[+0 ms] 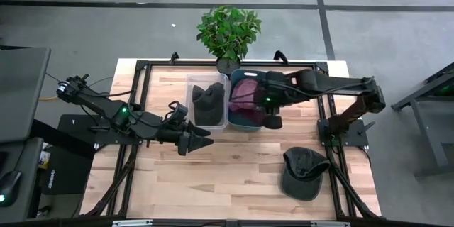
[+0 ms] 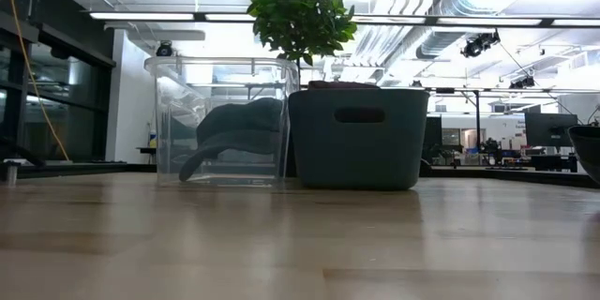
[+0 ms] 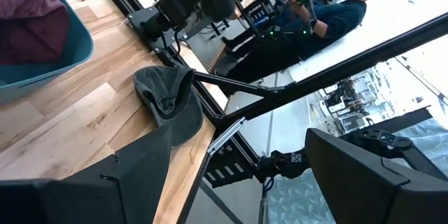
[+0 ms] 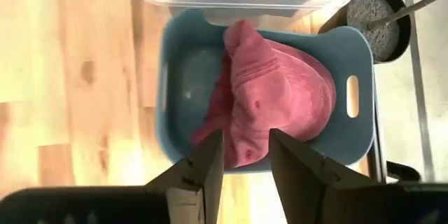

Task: Pick & Place hat
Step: Put the black cap into the blue bin

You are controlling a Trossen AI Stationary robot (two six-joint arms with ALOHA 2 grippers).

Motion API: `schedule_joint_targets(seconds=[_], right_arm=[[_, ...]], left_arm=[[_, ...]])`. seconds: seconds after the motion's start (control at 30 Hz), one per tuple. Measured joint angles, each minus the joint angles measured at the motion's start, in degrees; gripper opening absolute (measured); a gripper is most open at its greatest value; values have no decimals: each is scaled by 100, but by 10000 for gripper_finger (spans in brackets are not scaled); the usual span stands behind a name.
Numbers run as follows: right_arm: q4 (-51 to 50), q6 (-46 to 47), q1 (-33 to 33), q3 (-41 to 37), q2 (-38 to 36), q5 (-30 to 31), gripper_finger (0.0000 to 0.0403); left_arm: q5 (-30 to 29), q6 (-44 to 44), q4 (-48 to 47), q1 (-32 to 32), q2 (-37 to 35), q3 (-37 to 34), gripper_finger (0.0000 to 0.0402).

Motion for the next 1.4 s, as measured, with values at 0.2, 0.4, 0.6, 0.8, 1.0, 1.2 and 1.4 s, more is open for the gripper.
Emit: schedule_joint_targets(seconds=[0.2, 0.4, 0.6, 0.8, 1.0, 1.2, 1.4], right_arm=[[-416, 684, 410, 0, -301, -7, 90], [-903, 1412, 943, -4, -332, -95, 74], [-1025, 2078, 1403, -20, -321, -209, 62], [-1081, 3251, 1754, -20, -319, -445, 56], [-1256, 5117, 2015, -20, -306, -714, 73], [-1469, 6305, 2366, -22, -190, -722, 105], [-1305, 7700, 2597, -594, -122, -1061, 146]], left_arm=[[0, 1, -8, -1, 0, 0, 311], [0, 0, -10, -1, 0, 0, 311], [0, 1, -20, -1, 0, 0, 311], [0, 1, -34, -1, 0, 0, 311], [21, -1, -133, 1, 40, 0, 311], [283, 99, -134, 0, 61, -7, 311], [418, 296, -141, 1, 63, -7, 311]])
